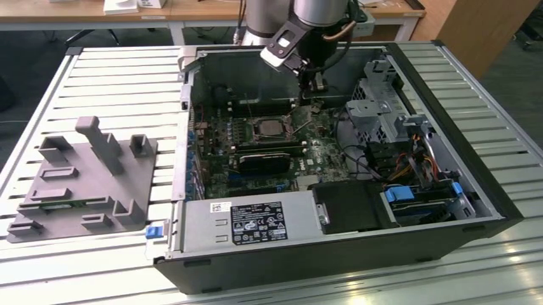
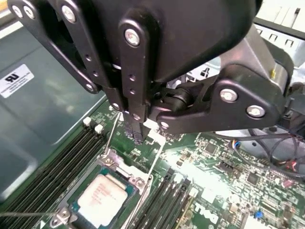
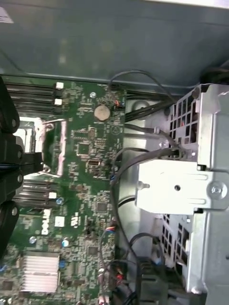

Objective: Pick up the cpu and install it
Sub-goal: 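Close the cpu cover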

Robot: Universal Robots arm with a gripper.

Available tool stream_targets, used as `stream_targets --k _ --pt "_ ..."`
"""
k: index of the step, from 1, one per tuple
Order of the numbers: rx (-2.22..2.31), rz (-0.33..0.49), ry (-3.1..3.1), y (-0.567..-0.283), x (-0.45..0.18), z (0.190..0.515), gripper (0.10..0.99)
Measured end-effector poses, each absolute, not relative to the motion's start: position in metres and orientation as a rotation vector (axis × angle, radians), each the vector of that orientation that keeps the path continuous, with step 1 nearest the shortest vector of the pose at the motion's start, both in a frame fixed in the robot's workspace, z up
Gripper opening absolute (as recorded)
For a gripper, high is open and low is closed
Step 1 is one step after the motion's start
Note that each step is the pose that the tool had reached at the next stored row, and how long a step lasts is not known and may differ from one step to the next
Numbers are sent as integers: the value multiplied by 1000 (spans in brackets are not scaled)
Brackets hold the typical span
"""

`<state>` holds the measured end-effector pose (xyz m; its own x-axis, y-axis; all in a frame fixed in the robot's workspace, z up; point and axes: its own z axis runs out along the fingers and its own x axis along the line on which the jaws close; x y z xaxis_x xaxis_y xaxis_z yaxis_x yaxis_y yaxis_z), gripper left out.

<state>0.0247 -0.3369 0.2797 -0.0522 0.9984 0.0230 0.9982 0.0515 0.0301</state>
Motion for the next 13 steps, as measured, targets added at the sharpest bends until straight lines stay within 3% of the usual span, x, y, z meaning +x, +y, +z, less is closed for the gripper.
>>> stream_targets --k 13 --pt "2160 59 2275 -326 45 268 106"
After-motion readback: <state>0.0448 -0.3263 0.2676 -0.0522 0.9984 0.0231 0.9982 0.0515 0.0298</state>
